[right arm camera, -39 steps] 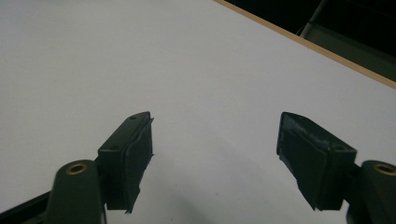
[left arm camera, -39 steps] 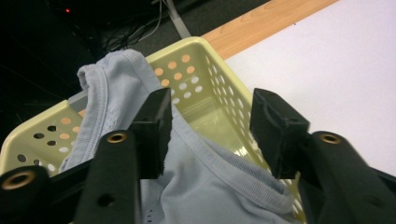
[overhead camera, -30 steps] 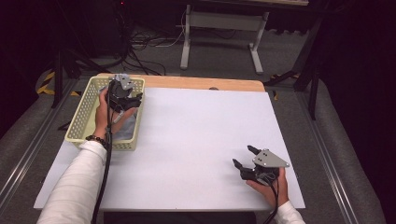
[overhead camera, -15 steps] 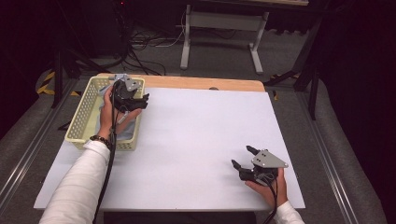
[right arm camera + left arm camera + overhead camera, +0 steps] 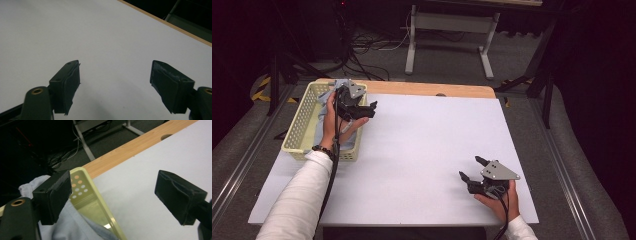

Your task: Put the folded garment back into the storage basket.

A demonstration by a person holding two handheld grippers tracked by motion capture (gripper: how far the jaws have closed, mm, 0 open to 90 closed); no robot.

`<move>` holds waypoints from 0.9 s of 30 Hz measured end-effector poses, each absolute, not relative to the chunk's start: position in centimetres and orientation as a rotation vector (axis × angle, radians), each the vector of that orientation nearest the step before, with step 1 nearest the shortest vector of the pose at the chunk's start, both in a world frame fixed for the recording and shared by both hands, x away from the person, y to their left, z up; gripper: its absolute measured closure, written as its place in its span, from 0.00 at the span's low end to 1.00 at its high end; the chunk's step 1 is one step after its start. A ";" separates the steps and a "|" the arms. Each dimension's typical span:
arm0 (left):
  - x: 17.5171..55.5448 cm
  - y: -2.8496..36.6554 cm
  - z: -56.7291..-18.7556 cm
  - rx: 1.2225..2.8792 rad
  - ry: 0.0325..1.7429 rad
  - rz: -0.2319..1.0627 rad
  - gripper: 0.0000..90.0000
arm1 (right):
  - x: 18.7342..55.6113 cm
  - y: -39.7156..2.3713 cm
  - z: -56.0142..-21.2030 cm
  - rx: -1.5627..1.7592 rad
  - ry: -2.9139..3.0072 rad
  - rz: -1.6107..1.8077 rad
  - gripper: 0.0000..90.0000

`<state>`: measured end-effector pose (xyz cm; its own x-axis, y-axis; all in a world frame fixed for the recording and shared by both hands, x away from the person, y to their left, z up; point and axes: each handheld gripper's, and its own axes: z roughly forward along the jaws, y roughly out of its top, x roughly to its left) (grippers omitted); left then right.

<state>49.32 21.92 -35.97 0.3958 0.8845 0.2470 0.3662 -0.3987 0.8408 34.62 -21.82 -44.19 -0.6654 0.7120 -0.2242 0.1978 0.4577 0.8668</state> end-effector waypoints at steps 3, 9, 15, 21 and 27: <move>49.2 21.7 -36.0 1.944 1.064 0.916 0.14 | 34.6 -21.8 -44.2 0.760 2.130 1.158 0.27; 48.9 21.2 -35.8 1.938 1.030 0.902 0.13 | 34.6 -21.7 -44.2 0.760 2.124 1.176 0.25; 48.5 20.6 -35.6 1.934 0.998 0.887 0.11 | 34.6 -21.7 -44.2 0.769 2.120 1.190 0.21; 47.9 20.1 -35.6 1.927 0.971 0.857 0.10 | 34.6 -21.6 -44.2 0.778 2.116 1.205 0.15; 47.4 19.5 -35.7 1.936 0.939 0.837 0.10 | 34.5 -21.5 -44.2 0.771 2.111 1.212 0.13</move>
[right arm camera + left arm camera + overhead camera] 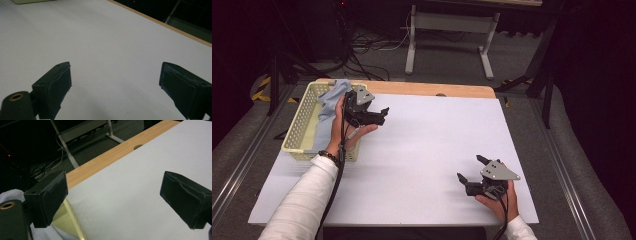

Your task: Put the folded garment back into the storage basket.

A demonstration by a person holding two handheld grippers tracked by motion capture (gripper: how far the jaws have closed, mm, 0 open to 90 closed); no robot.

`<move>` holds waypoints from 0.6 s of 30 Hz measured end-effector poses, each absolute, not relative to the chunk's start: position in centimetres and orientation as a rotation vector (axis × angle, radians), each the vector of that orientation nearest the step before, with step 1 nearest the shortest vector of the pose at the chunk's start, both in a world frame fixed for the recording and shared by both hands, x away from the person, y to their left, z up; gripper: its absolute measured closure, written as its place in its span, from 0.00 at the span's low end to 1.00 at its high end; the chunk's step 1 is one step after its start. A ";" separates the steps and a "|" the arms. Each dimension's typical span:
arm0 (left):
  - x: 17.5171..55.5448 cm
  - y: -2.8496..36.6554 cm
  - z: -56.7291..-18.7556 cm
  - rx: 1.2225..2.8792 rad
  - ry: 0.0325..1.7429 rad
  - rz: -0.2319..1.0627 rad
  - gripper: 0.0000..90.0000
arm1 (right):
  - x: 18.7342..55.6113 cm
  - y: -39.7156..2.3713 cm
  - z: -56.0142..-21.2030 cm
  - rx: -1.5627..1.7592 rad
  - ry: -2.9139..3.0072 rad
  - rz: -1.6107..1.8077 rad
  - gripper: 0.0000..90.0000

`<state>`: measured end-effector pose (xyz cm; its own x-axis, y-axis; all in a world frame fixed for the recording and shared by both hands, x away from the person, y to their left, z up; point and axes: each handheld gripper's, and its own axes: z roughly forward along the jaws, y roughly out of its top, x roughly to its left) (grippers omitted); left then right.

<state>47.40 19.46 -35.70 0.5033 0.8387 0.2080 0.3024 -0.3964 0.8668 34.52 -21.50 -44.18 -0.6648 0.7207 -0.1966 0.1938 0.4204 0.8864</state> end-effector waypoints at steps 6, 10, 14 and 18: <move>47.1 18.7 -35.8 1.941 0.915 0.827 0.09 | 34.5 -21.4 -44.2 0.770 2.109 1.204 0.13; 46.8 18.2 -35.7 1.947 0.891 0.825 0.09 | 34.5 -21.5 -44.2 0.766 2.106 1.210 0.13; 46.5 17.8 -35.7 1.946 0.872 0.811 0.09 | 34.5 -21.5 -44.1 0.766 2.103 1.216 0.13; 46.1 17.3 -35.7 1.952 0.851 0.807 0.09 | 34.5 -21.5 -44.1 0.767 2.100 1.216 0.13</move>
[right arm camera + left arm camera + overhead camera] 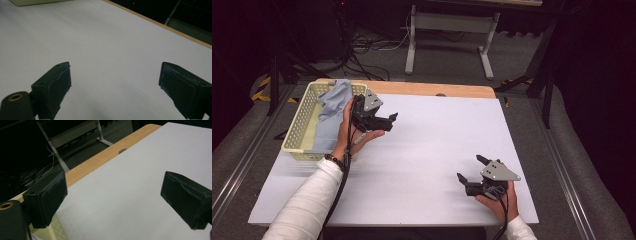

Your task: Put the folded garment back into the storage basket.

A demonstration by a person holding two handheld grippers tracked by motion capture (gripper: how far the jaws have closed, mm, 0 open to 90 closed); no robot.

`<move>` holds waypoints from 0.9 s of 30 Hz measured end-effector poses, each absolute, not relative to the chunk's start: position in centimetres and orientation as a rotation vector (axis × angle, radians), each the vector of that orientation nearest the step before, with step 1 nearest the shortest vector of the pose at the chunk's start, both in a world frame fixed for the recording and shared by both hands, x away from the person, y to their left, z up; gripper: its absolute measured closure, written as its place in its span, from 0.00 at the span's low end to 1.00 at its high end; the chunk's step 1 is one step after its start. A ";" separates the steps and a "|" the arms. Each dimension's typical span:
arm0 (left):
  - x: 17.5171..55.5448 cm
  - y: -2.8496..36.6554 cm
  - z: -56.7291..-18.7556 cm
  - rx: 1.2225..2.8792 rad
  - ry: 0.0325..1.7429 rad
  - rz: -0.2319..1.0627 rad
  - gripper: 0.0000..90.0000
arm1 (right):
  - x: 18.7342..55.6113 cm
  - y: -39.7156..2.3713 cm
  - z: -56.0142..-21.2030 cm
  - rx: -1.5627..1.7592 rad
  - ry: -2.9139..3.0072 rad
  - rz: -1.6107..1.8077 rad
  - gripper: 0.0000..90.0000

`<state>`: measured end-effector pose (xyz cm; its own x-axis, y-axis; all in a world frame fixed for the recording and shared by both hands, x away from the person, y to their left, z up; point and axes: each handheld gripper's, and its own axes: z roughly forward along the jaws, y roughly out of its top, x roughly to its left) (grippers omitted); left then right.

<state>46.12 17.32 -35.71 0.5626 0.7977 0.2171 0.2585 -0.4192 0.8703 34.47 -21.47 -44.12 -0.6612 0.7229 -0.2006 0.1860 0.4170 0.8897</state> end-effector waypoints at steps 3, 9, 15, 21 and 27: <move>45.9 17.0 -35.8 1.957 0.837 0.799 0.08 | 34.4 -21.4 -44.1 0.764 2.104 1.220 0.12; 45.4 16.3 -35.9 1.963 0.814 0.795 0.08 | 34.3 -21.2 -44.1 0.755 2.110 1.218 0.12; 44.9 15.6 -36.0 1.980 0.784 0.794 0.07 | 34.2 -21.0 -44.1 0.742 2.117 1.221 0.12; 44.4 15.0 -36.1 1.978 0.756 0.793 0.07 | 34.1 -20.8 -44.2 0.734 2.118 1.211 0.12; 43.7 14.5 -36.2 1.984 0.721 0.784 0.07 | 34.1 -20.7 -44.2 0.730 2.124 1.207 0.12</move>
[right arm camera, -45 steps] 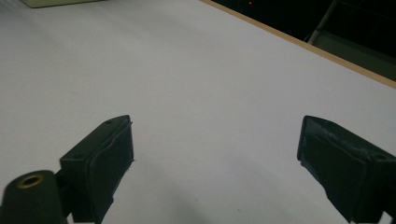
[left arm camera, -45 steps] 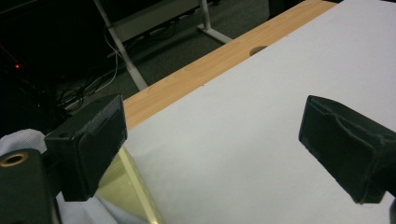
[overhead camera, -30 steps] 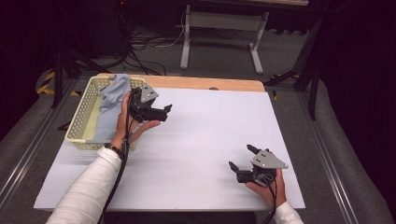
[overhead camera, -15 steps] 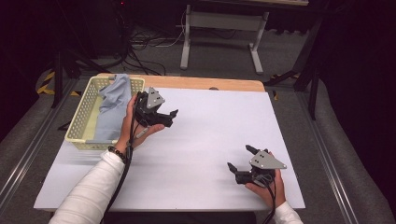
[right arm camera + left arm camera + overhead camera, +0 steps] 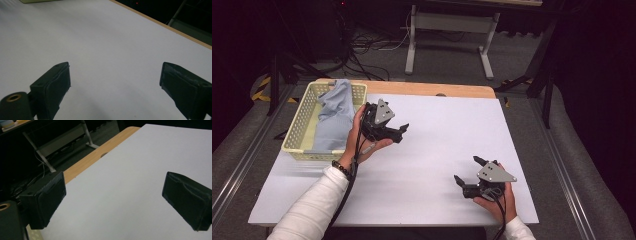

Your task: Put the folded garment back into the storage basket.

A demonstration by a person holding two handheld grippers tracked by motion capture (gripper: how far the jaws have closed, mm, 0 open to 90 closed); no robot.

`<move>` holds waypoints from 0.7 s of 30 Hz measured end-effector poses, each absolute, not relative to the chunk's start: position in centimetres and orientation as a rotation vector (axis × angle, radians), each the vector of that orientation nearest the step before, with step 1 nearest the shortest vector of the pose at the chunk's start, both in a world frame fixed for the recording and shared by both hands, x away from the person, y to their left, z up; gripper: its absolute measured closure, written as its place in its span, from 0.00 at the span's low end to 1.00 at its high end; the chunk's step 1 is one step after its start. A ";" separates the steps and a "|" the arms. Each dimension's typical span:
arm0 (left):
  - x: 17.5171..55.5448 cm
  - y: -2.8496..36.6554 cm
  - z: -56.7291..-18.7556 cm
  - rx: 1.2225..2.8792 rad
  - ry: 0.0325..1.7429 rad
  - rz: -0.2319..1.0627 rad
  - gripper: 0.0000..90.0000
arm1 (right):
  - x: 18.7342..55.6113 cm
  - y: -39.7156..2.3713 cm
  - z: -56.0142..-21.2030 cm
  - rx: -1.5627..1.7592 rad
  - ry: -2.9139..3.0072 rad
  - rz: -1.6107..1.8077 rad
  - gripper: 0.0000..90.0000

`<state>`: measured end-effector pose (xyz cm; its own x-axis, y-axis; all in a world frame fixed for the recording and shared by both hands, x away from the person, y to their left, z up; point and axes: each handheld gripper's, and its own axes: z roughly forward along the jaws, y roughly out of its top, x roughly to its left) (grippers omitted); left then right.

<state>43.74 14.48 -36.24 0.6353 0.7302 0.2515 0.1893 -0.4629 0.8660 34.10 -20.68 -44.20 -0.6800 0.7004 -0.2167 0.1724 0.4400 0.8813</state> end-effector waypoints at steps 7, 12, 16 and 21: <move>43.0 14.0 -36.7 1.992 0.697 0.758 0.07 | 34.1 -20.6 -44.2 0.724 2.124 1.208 0.12; 42.5 13.6 -37.0 2.006 0.671 0.749 0.07 | 34.0 -20.5 -44.2 0.719 2.126 1.205 0.12; 42.1 13.4 -37.2 2.014 0.656 0.738 0.07 | 34.0 -20.5 -44.2 0.719 2.125 1.207 0.12; 41.6 13.3 -37.6 2.027 0.642 0.731 0.07 | 34.0 -20.4 -44.2 0.716 2.125 1.208 0.12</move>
